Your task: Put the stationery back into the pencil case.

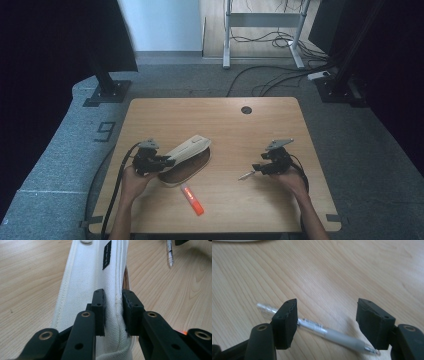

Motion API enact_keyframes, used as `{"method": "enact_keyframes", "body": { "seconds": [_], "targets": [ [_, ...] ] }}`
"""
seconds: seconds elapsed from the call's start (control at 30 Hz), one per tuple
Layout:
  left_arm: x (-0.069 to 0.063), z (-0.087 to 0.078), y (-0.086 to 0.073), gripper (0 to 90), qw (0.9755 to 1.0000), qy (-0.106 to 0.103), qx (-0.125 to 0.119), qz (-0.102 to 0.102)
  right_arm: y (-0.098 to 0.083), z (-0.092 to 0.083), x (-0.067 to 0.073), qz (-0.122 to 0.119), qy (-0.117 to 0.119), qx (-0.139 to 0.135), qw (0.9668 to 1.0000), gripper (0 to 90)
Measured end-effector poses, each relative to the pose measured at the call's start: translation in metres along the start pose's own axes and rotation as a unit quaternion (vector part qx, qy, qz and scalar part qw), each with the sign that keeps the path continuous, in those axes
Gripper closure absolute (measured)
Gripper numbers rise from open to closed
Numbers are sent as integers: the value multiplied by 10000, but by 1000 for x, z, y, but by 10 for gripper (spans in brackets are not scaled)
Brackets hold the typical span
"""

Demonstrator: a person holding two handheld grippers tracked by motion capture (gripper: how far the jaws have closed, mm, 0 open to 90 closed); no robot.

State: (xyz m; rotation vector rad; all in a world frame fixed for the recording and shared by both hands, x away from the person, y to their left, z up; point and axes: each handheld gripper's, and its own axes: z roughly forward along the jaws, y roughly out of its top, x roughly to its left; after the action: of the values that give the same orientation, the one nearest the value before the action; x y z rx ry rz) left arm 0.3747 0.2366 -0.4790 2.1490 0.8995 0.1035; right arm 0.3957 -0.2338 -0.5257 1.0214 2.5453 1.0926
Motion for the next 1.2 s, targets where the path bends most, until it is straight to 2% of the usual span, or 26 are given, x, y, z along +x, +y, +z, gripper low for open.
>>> {"method": "enact_keyframes", "body": {
  "seconds": [0.13,0.4,0.5,0.7,0.9,1.0,1.2],
  "targets": [
    [0,0,0,731,10000,-14,-1,5,-7,1,-5,56,1,36,10000,356],
    [-1,1,0,728,10000,-44,-6,7,-15,6,-12,-6,42,72,10000,420],
    [-1,2,0,727,10000,-57,-10,4,-15,7,-14,7,55,30,10000,463],
    [-1,2,0,725,10000,-55,-3,10,-11,9,-13,-162,-93,82,9998,584],
    [-1,2,0,724,10000,-63,0,17,-9,10,-12,-178,-163,104,9997,681],
    [-2,2,0,724,10000,-61,1,21,-8,10,-10,-150,-167,139,9997,763],
    [-2,2,0,724,10000,-61,5,25,-9,10,-9,-49,-139,142,9998,782]
  ]
}}
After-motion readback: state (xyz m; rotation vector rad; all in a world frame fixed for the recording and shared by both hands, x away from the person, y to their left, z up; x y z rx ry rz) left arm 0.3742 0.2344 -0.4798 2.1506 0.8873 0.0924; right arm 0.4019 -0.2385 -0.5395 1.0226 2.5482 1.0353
